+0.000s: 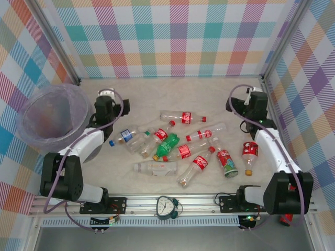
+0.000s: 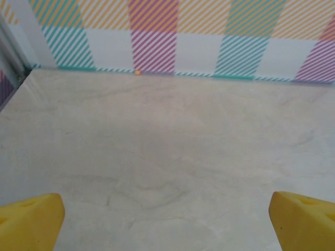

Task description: Put the plastic bottles in the bin

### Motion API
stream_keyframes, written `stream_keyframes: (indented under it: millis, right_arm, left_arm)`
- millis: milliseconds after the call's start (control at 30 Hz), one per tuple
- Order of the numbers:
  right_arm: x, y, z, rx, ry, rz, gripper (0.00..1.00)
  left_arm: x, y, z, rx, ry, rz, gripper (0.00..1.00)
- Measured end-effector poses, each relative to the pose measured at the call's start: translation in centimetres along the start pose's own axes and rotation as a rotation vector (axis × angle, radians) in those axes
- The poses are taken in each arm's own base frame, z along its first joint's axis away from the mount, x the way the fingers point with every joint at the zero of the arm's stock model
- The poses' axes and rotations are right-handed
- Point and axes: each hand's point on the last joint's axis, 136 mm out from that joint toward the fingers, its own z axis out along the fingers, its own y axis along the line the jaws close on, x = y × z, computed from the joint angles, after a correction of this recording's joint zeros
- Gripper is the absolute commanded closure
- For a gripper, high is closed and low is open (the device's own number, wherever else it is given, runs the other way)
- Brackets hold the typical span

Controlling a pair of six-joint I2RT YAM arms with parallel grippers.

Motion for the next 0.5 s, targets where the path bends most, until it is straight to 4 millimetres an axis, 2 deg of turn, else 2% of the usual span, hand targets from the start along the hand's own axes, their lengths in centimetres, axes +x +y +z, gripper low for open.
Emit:
stream_keyframes:
  millis: [67, 133, 300, 400, 500]
  right_arm:
    - [1.7, -1.5, -0.8, 0.075, 0.100, 0.042, 0.01]
    - [4.5, -3.3, -1.3, 0.147, 0.214, 0.076, 0.01]
    - [11.0, -7.5, -2.7, 0.274, 0.449, 0.195, 0.01]
    - [13.7, -8.6, -2.7, 0.303, 0.546, 0.256, 0.01]
    - [16.1, -8.7, -2.4, 0.304, 0.625, 0.279, 0.01]
  left_arm:
    - [-0.8, -2.5, -0.9, 0.029, 0.039, 0.009, 0.00]
    - [-1.1, -4.5, -1.7, 0.057, 0.076, 0.013, 0.00]
    - [0.9, -8.5, -3.9, 0.128, 0.200, -0.024, 0.00]
    - [2.6, -9.9, -5.1, 0.165, 0.275, -0.077, 0.00]
    - [3.4, -11.1, -6.5, 0.212, 0.318, -0.162, 0.00]
